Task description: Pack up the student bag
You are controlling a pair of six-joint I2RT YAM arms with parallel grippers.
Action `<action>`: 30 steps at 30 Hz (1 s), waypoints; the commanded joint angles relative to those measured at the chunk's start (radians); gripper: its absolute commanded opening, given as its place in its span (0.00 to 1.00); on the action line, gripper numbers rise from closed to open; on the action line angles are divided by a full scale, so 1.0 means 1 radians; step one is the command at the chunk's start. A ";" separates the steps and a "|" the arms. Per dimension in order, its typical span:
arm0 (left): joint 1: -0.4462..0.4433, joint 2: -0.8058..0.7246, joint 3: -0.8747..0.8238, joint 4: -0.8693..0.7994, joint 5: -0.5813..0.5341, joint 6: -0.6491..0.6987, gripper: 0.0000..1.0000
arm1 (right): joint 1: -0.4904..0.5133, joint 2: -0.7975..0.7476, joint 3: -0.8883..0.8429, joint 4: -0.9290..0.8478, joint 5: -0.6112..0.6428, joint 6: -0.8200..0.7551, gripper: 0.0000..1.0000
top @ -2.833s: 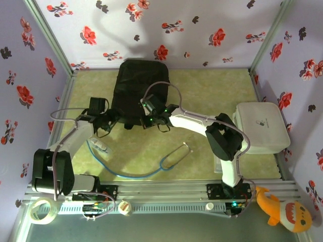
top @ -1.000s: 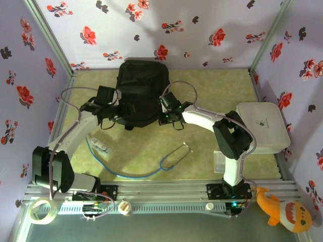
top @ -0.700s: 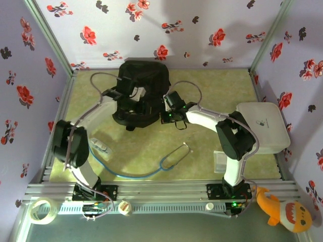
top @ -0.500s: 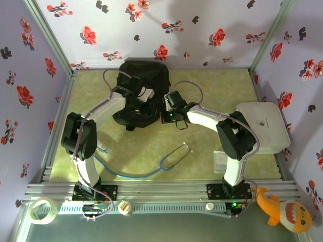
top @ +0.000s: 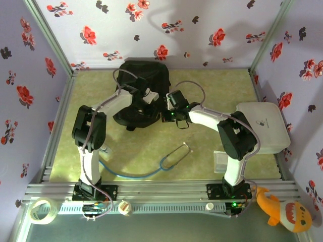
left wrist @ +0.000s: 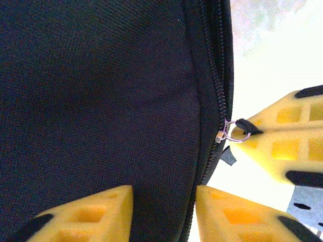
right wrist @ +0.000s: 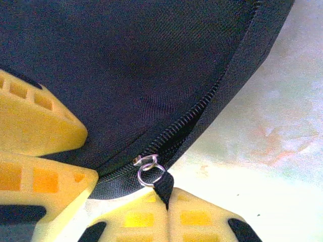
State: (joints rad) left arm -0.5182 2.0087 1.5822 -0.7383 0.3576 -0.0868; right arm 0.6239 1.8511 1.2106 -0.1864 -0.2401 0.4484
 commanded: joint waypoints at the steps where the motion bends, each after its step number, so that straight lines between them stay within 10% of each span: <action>1: -0.002 0.018 0.017 -0.053 0.039 0.028 0.29 | -0.016 -0.023 -0.007 0.000 0.007 0.016 0.00; 11: -0.003 -0.026 -0.021 -0.073 0.074 0.048 0.00 | -0.022 0.009 0.059 -0.089 0.186 0.024 0.00; 30: -0.023 -0.246 -0.238 -0.094 0.084 0.025 0.00 | -0.116 0.078 0.167 -0.142 0.285 0.177 0.00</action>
State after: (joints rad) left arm -0.5232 1.8259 1.3819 -0.6422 0.4183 -0.0566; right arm 0.5812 1.9045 1.3411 -0.3187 -0.1013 0.5716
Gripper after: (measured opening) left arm 0.044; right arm 0.043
